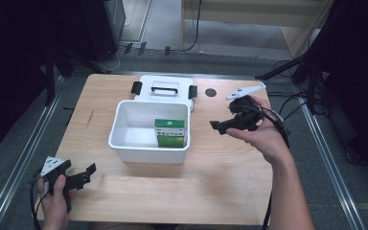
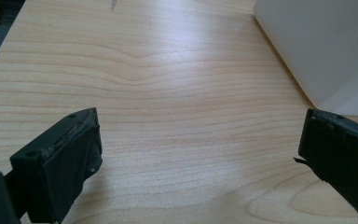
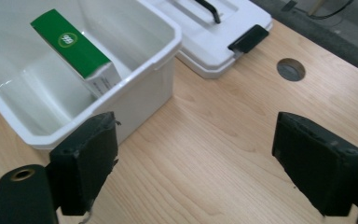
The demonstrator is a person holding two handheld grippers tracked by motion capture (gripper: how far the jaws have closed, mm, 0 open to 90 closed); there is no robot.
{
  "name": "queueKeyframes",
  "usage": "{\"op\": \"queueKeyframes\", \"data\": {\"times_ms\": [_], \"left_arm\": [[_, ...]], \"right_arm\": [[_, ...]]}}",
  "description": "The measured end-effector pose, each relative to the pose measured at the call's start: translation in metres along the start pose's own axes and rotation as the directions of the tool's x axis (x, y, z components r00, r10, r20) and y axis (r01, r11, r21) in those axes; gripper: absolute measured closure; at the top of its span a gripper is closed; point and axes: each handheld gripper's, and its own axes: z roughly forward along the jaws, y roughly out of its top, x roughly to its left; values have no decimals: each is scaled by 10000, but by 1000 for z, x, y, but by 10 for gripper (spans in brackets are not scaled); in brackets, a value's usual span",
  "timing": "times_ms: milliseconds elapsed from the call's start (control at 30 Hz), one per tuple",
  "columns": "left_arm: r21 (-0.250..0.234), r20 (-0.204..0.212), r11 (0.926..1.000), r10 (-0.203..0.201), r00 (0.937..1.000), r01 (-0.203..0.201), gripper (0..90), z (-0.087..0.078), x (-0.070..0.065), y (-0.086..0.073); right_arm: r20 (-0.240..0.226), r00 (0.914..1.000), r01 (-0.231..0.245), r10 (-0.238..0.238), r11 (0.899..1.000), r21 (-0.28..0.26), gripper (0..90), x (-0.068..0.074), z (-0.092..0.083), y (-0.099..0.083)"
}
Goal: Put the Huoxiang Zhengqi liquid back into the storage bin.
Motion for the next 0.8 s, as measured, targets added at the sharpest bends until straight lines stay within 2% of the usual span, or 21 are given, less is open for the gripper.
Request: {"op": "queueKeyframes", "data": {"times_ms": [133,233,333,533,667,800], "left_arm": [[-23,-12,10000,-48,10000,48,3,0,-1,0],[-5,-22,10000,-13,10000,13,3,0,0,0],[-2,-17,10000,17,10000,-17,3,0,0,0],[-2,-18,10000,-2,10000,2,3,0,-1,0],[1,-36,10000,-2,10000,2,3,0,-1,0],[15,-37,10000,7,10000,-7,3,0,-1,0]], "right_arm": [[434,9988,-191,224,9969,-759,130,-3,-7,-23],[632,9966,-440,533,9891,-1404,46,-5,-10,-43],[641,9943,-736,856,9824,-1715,0,-8,-10,-60],[918,9870,-1080,1317,9679,-2268,0,-9,-5,-99],[1207,9755,-1457,1837,9515,-2709,0,-12,-2,-128],[1538,9605,-1816,2319,9412,-2848,0,-16,2,-155]]}}
